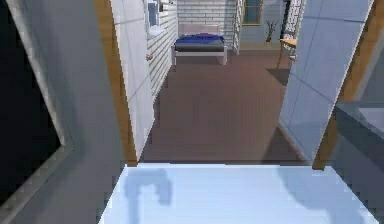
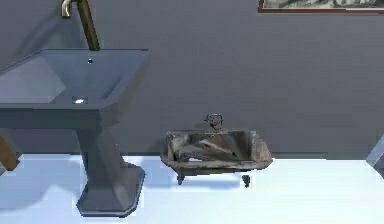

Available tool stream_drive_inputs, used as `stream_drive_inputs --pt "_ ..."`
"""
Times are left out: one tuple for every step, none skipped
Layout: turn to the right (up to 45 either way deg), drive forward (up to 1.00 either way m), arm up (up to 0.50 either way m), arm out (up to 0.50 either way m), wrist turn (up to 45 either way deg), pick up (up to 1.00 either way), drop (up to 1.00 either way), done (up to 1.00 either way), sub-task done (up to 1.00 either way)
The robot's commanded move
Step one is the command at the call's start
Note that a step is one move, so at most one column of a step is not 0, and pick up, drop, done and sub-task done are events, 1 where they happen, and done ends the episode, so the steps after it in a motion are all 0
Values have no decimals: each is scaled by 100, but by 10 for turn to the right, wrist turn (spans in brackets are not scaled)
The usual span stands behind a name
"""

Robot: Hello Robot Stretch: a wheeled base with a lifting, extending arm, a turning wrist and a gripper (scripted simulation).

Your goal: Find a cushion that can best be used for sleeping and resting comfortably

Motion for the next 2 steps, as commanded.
stream_drive_inputs --pt "120 0 0 0 0 0 0 0 0" --pt "0 100 0 0 0 0 0 0 0"
